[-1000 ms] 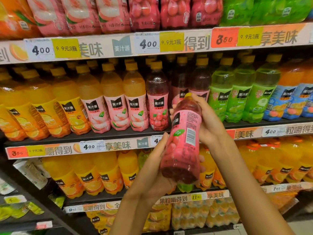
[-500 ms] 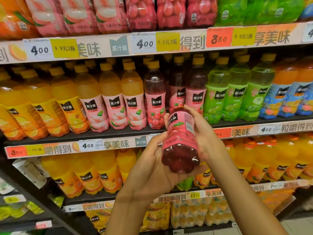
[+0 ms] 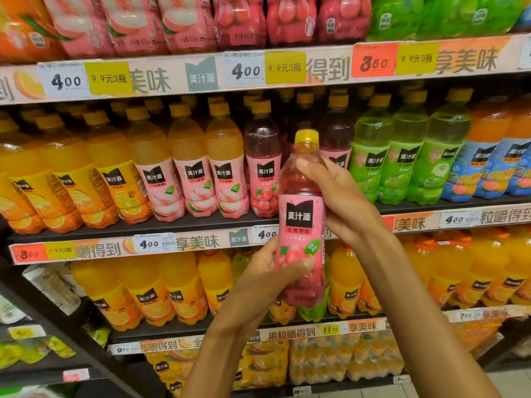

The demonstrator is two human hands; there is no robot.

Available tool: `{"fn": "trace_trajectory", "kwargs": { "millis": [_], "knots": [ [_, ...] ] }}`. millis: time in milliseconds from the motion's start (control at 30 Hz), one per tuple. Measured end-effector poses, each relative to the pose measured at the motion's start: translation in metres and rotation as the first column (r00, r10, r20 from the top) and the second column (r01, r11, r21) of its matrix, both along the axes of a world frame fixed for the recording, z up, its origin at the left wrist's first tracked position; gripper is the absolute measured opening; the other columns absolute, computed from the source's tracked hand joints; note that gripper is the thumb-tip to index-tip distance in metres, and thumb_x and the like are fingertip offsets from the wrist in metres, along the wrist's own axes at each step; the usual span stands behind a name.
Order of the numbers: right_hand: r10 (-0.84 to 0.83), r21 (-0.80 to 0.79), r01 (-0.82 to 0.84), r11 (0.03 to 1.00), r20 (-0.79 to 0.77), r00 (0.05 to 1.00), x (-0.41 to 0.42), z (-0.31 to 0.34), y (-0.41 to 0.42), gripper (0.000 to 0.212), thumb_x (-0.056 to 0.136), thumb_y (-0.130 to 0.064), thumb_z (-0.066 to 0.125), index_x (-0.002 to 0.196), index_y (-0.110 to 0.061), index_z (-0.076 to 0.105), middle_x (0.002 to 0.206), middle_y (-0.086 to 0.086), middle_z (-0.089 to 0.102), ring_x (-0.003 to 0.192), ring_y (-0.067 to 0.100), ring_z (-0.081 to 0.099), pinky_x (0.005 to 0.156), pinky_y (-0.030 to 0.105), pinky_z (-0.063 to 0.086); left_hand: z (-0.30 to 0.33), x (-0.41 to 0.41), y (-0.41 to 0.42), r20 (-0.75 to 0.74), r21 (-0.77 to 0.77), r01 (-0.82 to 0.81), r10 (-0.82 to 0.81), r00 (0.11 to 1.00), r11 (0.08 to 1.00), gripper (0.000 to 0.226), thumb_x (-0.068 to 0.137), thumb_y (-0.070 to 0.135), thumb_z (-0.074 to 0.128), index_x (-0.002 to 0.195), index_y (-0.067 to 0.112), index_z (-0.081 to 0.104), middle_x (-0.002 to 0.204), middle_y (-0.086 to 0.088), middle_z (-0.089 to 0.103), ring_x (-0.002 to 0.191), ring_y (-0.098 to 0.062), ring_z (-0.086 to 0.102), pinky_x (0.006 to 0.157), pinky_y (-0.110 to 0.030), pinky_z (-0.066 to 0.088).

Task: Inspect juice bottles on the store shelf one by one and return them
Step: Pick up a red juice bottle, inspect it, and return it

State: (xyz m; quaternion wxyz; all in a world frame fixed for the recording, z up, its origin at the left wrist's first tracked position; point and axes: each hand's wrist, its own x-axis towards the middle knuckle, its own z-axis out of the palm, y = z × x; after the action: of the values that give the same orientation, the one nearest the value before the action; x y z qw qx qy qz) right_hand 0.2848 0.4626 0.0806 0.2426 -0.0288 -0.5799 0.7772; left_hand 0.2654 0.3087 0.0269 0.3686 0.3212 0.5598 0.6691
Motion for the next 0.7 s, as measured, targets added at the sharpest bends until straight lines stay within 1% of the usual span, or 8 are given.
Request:
{"fn": "trace_trajectory", "kwargs": {
  "millis": [67,133,200,300,367,433,567,700],
  "knots": [
    [-0.009,0.062,0.016,0.998,-0.105,0.994,0.002,0.002,0.0,0.023,0.076,-0.023,0.073,0.098,-0.017,0.067,0.084,-0.001,0.072,0.076,0.009,0.068,0.064,0.021,0.053,-0.001,0.0,0.002,-0.086,0.001,-0.022,0.022,0.996,1.0,0.044,0.071,0.032,0.072,0.113,0.029,0.059,0.083,0.01,0.071,0.072,-0.001,0.065,0.062,-0.015,0.05],
    [0.004,0.133,0.021,0.991,-0.182,0.983,0.006,0.004,-0.002,0.032,0.073,-0.028,0.071,0.103,-0.019,0.066,0.089,-0.004,0.072,0.082,0.008,0.067,0.069,0.021,0.052,0.0,-0.001,0.004,-0.149,0.01,-0.04,0.041,0.988,0.999,0.04,0.068,0.034,0.074,0.107,0.037,0.061,0.092,0.004,0.072,0.081,-0.006,0.068,0.066,-0.017,0.052],
    [0.033,0.196,0.013,0.981,-0.23,0.973,0.011,0.006,-0.004,0.039,0.073,-0.028,0.069,0.111,-0.019,0.062,0.098,0.0,0.071,0.091,0.012,0.066,0.076,0.025,0.053,-0.001,-0.002,0.006,-0.19,0.065,-0.091,0.102,0.976,0.994,0.04,0.065,0.031,0.077,0.103,0.037,0.063,0.096,0.003,0.073,0.085,-0.01,0.07,0.068,-0.018,0.053],
    [0.087,0.282,-0.008,0.959,-0.268,0.96,0.022,0.01,-0.009,0.048,0.075,-0.025,0.07,0.12,-0.02,0.055,0.114,0.005,0.066,0.106,0.018,0.063,0.087,0.031,0.051,-0.002,-0.006,0.008,-0.226,0.186,-0.195,0.235,0.945,0.963,0.04,0.065,0.023,0.079,0.101,0.034,0.066,0.092,0.002,0.073,0.082,-0.011,0.07,0.066,-0.02,0.054],
    [0.152,0.388,-0.047,0.921,-0.246,0.957,0.029,0.01,-0.011,0.06,0.075,-0.022,0.075,0.129,-0.021,0.048,0.12,-0.004,0.063,0.113,0.013,0.06,0.091,0.026,0.049,-0.002,-0.01,0.009,-0.276,0.231,-0.236,0.297,0.914,0.944,0.046,0.067,0.015,0.08,0.108,0.028,0.063,0.094,0.003,0.072,0.084,-0.011,0.07,0.068,-0.023,0.055],
    [0.181,0.469,-0.074,0.88,-0.187,0.965,0.034,0.008,-0.014,0.067,0.074,-0.013,0.077,0.131,-0.024,0.044,0.122,-0.011,0.061,0.116,0.009,0.059,0.092,0.023,0.048,-0.002,-0.015,0.01,-0.32,0.266,-0.265,0.344,0.883,0.927,0.051,0.067,0.009,0.081,0.111,0.025,0.061,0.1,0.004,0.071,0.092,-0.011,0.069,0.074,-0.021,0.054],
    [0.139,0.551,-0.008,0.835,-0.196,0.971,0.036,0.003,-0.021,0.07,0.071,-0.001,0.079,0.13,-0.019,0.047,0.128,0.005,0.058,0.12,0.015,0.057,0.098,0.026,0.046,-0.007,-0.021,0.012,-0.372,0.288,-0.29,0.386,0.844,0.913,0.058,0.067,-0.001,0.08,0.11,0.032,0.06,0.107,0.012,0.07,0.1,-0.003,0.066,0.077,-0.013,0.051],
    [0.167,0.555,-0.032,0.832,-0.196,0.966,0.036,0.003,-0.022,0.071,0.069,0.002,0.079,0.131,-0.013,0.047,0.125,0.008,0.057,0.119,0.018,0.057,0.097,0.03,0.047,-0.007,-0.026,0.012,-0.383,0.304,-0.309,0.413,0.826,0.901,0.06,0.064,0.003,0.078,0.113,0.031,0.058,0.112,0.007,0.068,0.105,-0.005,0.064,0.081,-0.015,0.05]
  ]
}}
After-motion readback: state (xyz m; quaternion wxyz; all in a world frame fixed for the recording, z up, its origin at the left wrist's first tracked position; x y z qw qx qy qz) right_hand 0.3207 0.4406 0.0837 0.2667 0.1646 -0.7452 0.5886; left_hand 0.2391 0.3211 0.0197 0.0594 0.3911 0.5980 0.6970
